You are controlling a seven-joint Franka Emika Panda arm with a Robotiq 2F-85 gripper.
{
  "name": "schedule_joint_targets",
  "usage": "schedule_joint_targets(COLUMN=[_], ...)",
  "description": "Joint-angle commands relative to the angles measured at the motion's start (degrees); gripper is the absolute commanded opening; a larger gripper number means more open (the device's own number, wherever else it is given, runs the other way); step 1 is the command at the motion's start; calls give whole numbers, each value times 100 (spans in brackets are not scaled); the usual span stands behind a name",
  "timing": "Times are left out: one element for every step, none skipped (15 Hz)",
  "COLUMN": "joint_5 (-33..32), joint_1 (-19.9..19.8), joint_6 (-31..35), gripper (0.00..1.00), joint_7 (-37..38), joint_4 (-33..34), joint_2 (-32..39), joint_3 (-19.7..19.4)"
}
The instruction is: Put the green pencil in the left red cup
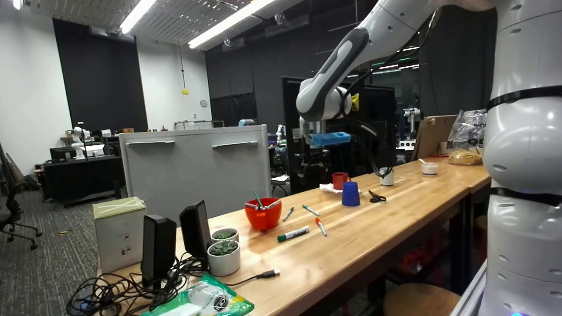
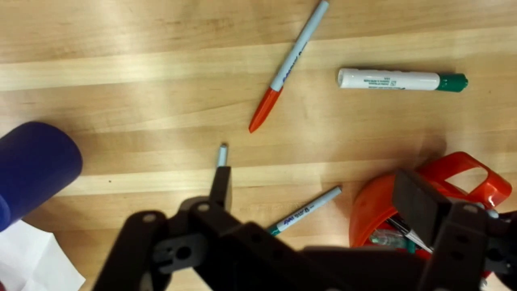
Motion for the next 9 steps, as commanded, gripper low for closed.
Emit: schedule_joint_targets(joint_5=[-37, -41, -44, -46, -31, -44, 18, 18, 19], joint_1=[-144, -160, -187, -238, -261, -295, -273, -297, -304], joint_6=[75, 78, 63, 72, 30, 24, -1, -1, -2], gripper=[100, 100, 100, 100, 100, 100, 100, 100, 100], joint_7=[-91, -100, -136, -214, -249, -288, -169, -184, -184], joint_4=[-539, -618, -727, -879, -938, -1013, -670, -716, -712], joint_2=[-501, -558, -672, -818, -892, -959, -551, -596, -592], joint_3=[85, 86, 72, 28, 22, 15, 70, 64, 63])
